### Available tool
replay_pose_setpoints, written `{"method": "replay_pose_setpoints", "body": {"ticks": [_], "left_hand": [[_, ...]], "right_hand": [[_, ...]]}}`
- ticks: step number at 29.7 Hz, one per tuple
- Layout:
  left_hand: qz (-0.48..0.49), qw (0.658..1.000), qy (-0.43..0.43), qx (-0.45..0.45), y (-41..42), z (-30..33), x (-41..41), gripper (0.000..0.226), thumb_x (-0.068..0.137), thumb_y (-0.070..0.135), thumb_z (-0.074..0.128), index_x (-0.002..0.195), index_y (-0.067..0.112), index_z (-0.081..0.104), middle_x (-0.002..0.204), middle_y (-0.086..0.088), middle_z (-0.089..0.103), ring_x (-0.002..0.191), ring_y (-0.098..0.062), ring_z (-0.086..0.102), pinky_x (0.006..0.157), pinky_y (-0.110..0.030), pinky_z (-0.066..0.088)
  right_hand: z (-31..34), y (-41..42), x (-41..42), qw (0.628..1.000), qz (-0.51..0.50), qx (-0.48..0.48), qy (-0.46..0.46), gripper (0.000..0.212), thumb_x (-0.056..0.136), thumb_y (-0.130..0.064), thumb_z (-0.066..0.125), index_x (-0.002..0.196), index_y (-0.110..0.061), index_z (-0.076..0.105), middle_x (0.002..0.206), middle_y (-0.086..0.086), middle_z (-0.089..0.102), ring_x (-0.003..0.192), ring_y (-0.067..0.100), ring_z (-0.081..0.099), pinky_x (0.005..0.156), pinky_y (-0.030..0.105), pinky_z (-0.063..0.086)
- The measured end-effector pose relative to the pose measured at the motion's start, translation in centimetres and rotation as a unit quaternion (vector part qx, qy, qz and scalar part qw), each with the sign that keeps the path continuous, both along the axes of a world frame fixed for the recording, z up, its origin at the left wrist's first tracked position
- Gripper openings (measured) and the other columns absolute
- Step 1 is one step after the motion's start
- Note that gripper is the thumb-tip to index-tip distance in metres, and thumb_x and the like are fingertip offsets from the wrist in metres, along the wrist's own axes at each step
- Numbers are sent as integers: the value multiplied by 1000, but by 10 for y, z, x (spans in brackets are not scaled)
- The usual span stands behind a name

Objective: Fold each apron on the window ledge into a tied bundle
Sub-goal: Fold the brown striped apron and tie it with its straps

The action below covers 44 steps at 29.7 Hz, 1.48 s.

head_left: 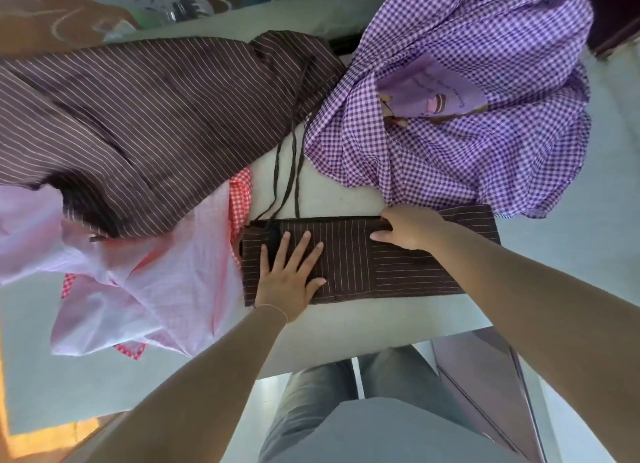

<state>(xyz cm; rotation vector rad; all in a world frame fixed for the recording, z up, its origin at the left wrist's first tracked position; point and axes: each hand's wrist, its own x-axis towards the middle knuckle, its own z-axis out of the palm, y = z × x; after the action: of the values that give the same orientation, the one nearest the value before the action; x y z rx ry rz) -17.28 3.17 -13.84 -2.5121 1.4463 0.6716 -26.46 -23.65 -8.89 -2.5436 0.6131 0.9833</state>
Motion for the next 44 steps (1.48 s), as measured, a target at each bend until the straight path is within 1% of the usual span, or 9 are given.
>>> {"method": "replay_pose_setpoints", "body": {"ticks": [7, 12, 15, 17, 19, 21, 26, 30, 44], "left_hand": [[7, 1000, -9, 13, -6, -7, -4, 76, 80, 79, -12, 145, 41, -18, 158, 7, -15, 145, -26, -19, 111, -64, -7], [11, 1000, -10, 21, -13, -1, -10, 85, 78, 82, -5, 150, 38, -3, 161, 5, -2, 146, -28, -12, 111, -65, -4], [39, 999, 7, -6, -28, 5, -25, 86, 79, 83, 14, 148, 33, 24, 157, 1, 18, 146, -32, 3, 109, -66, -2], [79, 997, 11, -24, -39, 9, -36, 76, 81, 78, 30, 140, 31, 37, 152, -1, 28, 145, -33, 10, 109, -67, 0], [118, 992, 0, -45, -55, 10, -48, 65, 84, 69, 39, 132, 27, 45, 145, -4, 35, 142, -35, 17, 110, -68, 4], [154, 986, -13, -69, -67, 12, -52, 54, 89, 59, 43, 128, 22, 50, 141, -8, 40, 139, -37, 22, 110, -70, 10], [158, 987, -23, -25, -68, -1, -62, 62, 96, 54, 21, 152, 31, 11, 161, 0, 7, 147, -30, -5, 112, -63, -2], [154, 988, -27, 6, -66, -7, -61, 64, 92, 61, 5, 149, 39, -10, 161, 7, -9, 147, -26, -15, 112, -60, -7], [90, 995, -43, 14, -74, -5, -36, 65, 91, 64, 6, 149, 40, -10, 160, 7, -11, 147, -26, -14, 112, -58, -11]], "right_hand": [[10, -54, -55, 985, -78, 32, 154, 66, 84, -45, 68, 138, -12, 48, 132, 8, 56, 115, 26, 56, 100, 34, 44], [12, -96, -85, 964, -202, 59, 161, 59, 83, -42, 70, 130, -13, 51, 124, 9, 57, 110, 28, 56, 98, 36, 46], [9, -110, -108, 958, -255, -132, 17, 39, 89, -36, 64, 119, -13, 54, 116, 11, 60, 103, 32, 58, 93, 40, 50], [7, -91, -115, 901, -307, -263, -158, 32, 92, -29, 60, 117, -12, 52, 119, 14, 58, 105, 33, 56, 94, 43, 50], [7, -48, -110, 853, -308, -253, -337, 28, 91, -22, 58, 117, -12, 53, 117, 11, 58, 107, 26, 54, 94, 41, 50], [3, 11, -92, 882, -209, -120, -405, 29, 93, -23, 55, 120, -12, 55, 121, 6, 58, 115, 20, 52, 100, 41, 47], [-49, 85, -88, 965, 0, -33, -260, 55, 98, -46, 33, 148, -23, 31, 157, 2, 27, 147, 23, 18, 118, 52, 17], [-73, 27, -134, 969, -31, -122, -213, 57, 100, -51, 23, 152, -29, 19, 160, -1, 18, 148, 23, 12, 119, 51, 6], [-64, -14, -178, 946, -223, -200, -125, 61, 100, -50, 12, 153, -21, 17, 159, 9, 19, 147, 29, 14, 118, 54, 8]]}}
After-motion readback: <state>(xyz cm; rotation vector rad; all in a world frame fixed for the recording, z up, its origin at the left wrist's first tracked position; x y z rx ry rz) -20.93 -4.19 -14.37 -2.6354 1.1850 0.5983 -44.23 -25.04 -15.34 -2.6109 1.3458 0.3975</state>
